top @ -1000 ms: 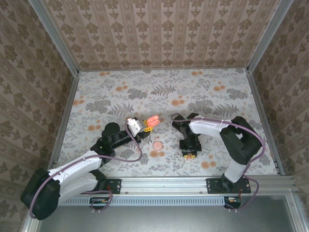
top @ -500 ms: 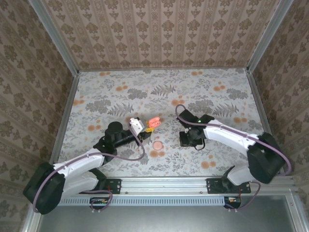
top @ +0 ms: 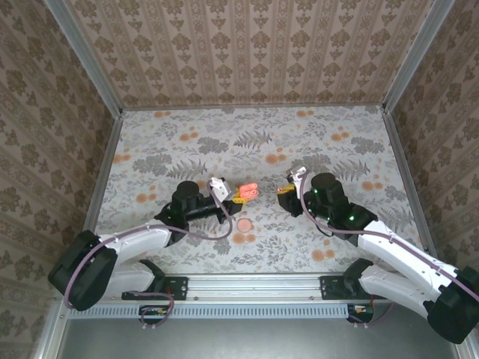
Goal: Insert the wireless bluetooth earbuds into the charging case
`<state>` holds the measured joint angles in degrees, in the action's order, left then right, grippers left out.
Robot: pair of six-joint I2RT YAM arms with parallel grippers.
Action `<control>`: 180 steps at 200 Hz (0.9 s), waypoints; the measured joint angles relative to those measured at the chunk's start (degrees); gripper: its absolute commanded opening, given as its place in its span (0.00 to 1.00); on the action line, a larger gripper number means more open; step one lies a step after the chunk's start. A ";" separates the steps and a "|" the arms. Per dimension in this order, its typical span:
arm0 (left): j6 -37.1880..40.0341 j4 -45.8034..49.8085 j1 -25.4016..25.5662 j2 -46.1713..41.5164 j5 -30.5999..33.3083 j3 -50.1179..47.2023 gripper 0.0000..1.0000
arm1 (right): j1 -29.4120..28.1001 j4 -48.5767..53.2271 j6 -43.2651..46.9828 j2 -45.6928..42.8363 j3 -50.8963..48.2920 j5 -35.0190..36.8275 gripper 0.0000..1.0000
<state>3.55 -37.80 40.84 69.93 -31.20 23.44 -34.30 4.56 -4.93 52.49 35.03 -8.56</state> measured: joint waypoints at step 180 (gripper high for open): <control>-2.54 -1.68 -0.04 4.37 -13.00 4.20 0.19 | 0.94 -17.90 26.05 11.19 1.57 -25.44 0.22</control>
<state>1.02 -39.48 40.80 74.30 -44.21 27.64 -33.36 -13.34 21.12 63.68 36.60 -34.00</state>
